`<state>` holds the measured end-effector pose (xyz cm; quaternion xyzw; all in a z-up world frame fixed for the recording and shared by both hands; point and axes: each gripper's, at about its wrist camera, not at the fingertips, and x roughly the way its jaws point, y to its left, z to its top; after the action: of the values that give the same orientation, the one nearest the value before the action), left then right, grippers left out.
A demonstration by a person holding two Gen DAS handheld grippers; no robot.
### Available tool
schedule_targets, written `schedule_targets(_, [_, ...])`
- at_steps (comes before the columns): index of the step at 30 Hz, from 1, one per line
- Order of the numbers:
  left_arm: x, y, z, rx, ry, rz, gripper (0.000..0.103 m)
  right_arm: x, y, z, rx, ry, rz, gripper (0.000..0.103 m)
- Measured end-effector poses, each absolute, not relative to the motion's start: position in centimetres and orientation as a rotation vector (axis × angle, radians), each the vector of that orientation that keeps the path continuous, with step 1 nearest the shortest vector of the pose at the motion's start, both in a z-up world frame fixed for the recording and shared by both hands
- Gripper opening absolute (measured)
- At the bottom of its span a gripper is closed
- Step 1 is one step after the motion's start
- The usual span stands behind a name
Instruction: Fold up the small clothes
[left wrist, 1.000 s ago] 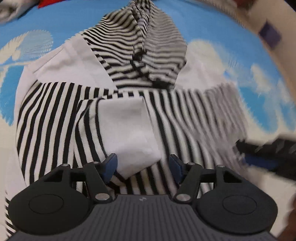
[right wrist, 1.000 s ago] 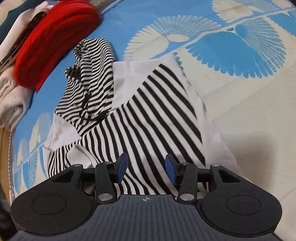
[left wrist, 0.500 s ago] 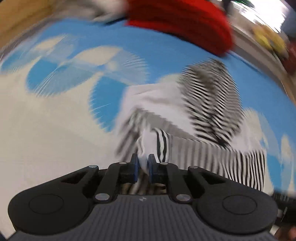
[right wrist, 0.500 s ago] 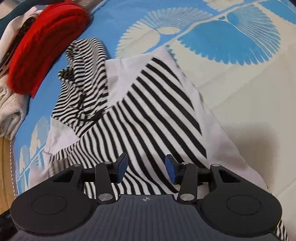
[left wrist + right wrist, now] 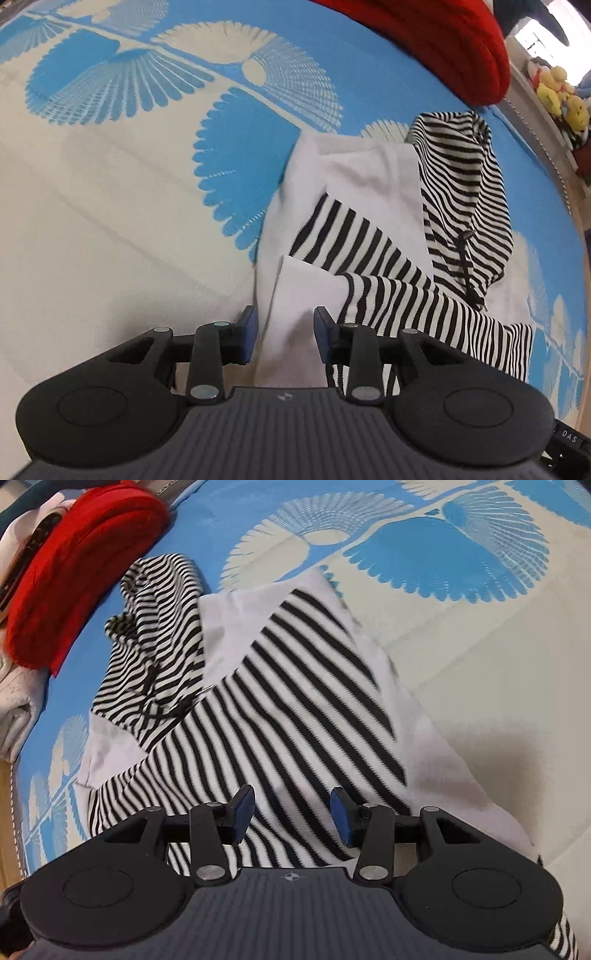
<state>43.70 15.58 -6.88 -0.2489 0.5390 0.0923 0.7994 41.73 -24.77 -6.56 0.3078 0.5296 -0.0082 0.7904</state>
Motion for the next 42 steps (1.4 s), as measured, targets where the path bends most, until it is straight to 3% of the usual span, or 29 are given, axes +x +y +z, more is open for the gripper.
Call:
schedule_targets(2, [43.9,15.1,-7.5,-0.502,1.172,0.187,0.035,41.9,-24.4,-6.7,0.658,1.151,-0.005,0.048])
schedule_targets(3, [44.0,14.8,-7.5,-0.482,1.176,0.184,0.029,41.9,-24.3,-6.8,0.659,1.155,-0.004,0.048])
schedule_targets(4, [44.0,14.5,-7.3,-0.459,1.170,0.181,0.007,41.9,-24.3,-7.0,0.662,1.161,-0.006,0.048])
schedule_targets(11, [43.0,12.5,-1.9,-0.287,0.967,0.225,0.004,42.1,-24.8,-7.7,0.668,1.167,-0.045,0.047])
schedule_targets(14, [43.6,12.9,-4.4,-0.317,1.117,0.266,0.006,42.0,-25.1,-8.0,0.663,1.168,-0.066,0.047])
schedule_targets(17, [43.1,12.2,-3.5,-0.296,1.073,0.255,0.007,41.9,-25.7,-8.3,0.659,1.172,-0.101,0.048])
schedule_targets(20, [43.0,10.5,-2.5,-0.261,1.023,0.126,0.024,41.8,-26.0,-8.2,0.651,1.164,-0.109,0.048])
schedule_targets(25, [43.5,10.3,-8.2,-0.379,1.289,0.078,0.027,41.7,-26.5,-9.1,0.614,1.185,-0.143,0.044])
schedule_targets(29, [43.4,9.2,-6.2,-0.249,1.197,0.080,0.028,41.6,-26.3,-8.3,0.614,1.170,-0.159,0.045])
schedule_targets(32, [43.7,9.0,-5.4,-0.266,1.146,0.038,0.044,41.8,-25.7,-6.7,0.573,1.110,-0.122,0.048])
schedule_targets(36, [44.1,8.8,-8.9,-0.277,1.290,0.097,0.044,42.4,-25.2,-7.1,0.522,1.140,-0.048,0.056])
schedule_targets(39, [44.3,8.2,-7.5,-0.233,1.225,0.103,0.044,42.4,-25.4,-8.1,0.516,1.201,-0.047,0.056])
schedule_targets(42, [44.3,7.4,-5.4,-0.216,1.088,0.082,0.044,42.2,-25.3,-6.3,0.459,1.140,-0.025,0.056])
